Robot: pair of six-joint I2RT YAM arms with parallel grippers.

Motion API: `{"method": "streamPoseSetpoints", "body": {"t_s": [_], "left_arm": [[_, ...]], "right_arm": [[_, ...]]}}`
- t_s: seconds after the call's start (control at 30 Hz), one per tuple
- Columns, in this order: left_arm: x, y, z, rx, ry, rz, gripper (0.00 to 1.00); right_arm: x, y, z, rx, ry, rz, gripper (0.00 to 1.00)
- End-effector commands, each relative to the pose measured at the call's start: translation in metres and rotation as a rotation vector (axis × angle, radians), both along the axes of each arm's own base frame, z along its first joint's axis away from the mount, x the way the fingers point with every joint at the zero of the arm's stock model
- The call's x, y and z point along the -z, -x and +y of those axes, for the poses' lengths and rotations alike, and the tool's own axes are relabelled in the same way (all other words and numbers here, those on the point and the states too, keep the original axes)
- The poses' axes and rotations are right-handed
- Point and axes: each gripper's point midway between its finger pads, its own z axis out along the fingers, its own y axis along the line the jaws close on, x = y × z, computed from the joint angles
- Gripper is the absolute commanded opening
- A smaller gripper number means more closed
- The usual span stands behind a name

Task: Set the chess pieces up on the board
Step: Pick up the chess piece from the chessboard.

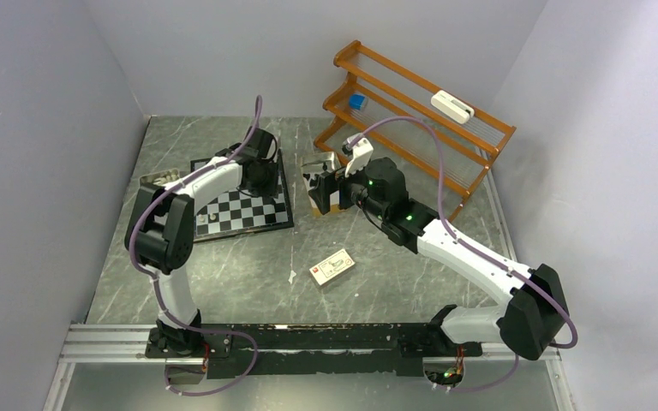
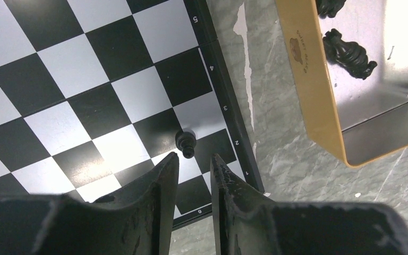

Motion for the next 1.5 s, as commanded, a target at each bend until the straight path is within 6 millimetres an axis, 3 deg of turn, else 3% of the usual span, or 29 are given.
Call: {"method": "streamPoseSetpoints", "body": {"t_s": [0.0, 0.73, 1.1, 1.23, 1.47], "left_arm": [[0.007, -0.006, -0.004, -0.004, -0.011, -0.008, 0.33], [0.007, -0.014, 0.002, -0.022, -0.053, -0.026, 0.19], [-0.026, -0.025, 0.013, -0.075, -0.091, -0.09, 0.17], [-0.038, -0.033, 0.031, -0.121, -0.098, -0.109, 0.17], [-0.054, -0.054, 0.088, -0.246, -0.085, -0.132, 0.18]], "right_arm": [[-0.011, -0.001, -0.002, 0.012, -0.032, -0.028, 1.0], [-0.012, 0.0, -0.005, 0.024, -0.034, -0.033, 1.0], [-0.009, 0.004, -0.005, 0.026, -0.06, -0.015, 1.0], [-0.008, 0.006, -0.006, 0.031, -0.079, -0.001, 1.0], [-0.012, 0.008, -0.009, 0.068, -0.143, 0.017, 1.0]]}}
